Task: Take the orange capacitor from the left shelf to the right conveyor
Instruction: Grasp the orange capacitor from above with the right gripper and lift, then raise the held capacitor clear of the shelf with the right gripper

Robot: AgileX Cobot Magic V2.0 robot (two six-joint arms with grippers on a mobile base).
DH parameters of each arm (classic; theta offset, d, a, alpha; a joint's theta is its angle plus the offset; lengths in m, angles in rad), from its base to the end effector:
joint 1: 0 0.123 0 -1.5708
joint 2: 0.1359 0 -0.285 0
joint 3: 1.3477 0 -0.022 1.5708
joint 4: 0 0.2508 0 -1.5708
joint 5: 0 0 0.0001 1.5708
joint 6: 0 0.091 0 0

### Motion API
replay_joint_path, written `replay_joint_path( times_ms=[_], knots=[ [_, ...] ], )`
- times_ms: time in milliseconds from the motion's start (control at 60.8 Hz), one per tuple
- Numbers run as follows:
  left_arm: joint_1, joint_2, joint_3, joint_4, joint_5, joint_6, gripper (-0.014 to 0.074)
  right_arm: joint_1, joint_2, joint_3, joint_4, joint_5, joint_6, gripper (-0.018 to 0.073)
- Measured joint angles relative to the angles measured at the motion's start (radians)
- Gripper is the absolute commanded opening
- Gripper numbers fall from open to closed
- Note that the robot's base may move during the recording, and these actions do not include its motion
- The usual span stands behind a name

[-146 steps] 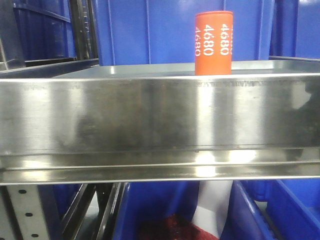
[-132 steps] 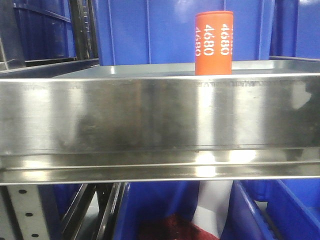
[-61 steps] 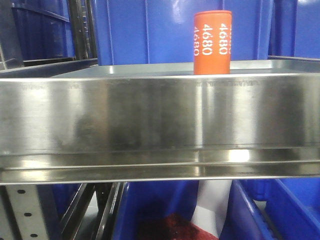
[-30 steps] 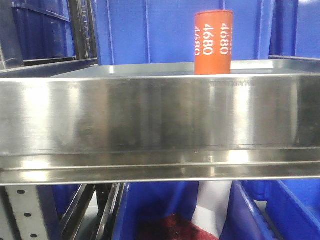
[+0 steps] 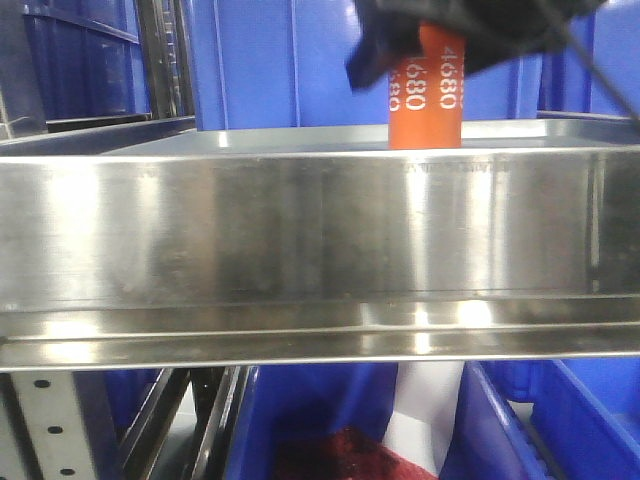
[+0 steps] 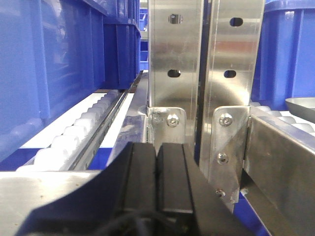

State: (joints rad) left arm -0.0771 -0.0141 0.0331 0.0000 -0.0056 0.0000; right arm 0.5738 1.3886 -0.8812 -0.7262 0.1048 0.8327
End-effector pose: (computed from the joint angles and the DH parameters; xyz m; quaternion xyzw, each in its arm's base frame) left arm 0.0564 -0.0044 0.2033 0.0262 0.6800 -0.0282 0.7322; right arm 0.2592 0.1599 0.2820 -0.1805 0.8402 0.1428 0.4910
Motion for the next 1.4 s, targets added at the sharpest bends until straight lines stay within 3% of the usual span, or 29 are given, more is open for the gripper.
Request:
replay_joint_path(
  times_ms=[148,247,329,379,412,428,510,757,1053,1399],
  knots=[
    [0.0,0.0,0.0,0.0,0.0,0.0,-0.0105,0.0,0.016,-0.002,0.0,0.011,0.0,0.0611],
    [0.0,0.0,0.0,0.0,0.0,0.0,-0.0105,0.0,0.017,-0.004,0.0,0.037,0.007,0.0522],
    [0.0,0.0,0.0,0.0,0.0,0.0,-0.0105,0.0,0.017,-0.004,0.0,0.071,0.009,0.033],
    [0.0,0.0,0.0,0.0,0.0,0.0,-0.0105,0.0,0.017,-0.005,0.007,0.082,0.015,0.0185],
    [0.0,0.0,0.0,0.0,0.006,0.0,-0.0105,0.0,0.017,-0.008,0.007,0.093,0.017,0.0038],
    [0.0,0.0,0.0,0.0,0.006,0.0,-0.0105,0.0,0.017,-0.008,0.01,0.097,0.018,0.0025],
    [0.0,0.0,0.0,0.0,0.006,0.0,-0.0105,0.0,0.017,-0.012,0.015,0.114,0.02,0.008],
    [0.0,0.0,0.0,0.0,0.0,0.0,-0.0105,0.022,-0.061,-0.01,0.026,0.245,0.022,0.0046],
    [0.0,0.0,0.0,0.0,0.0,0.0,-0.0105,0.084,-0.386,-0.001,0.034,0.449,0.02,0.0046],
    [0.0,0.0,0.0,0.0,0.0,0.0,-0.0105,0.17,-0.957,0.249,0.036,0.316,-0.052,0.0046]
  ],
)
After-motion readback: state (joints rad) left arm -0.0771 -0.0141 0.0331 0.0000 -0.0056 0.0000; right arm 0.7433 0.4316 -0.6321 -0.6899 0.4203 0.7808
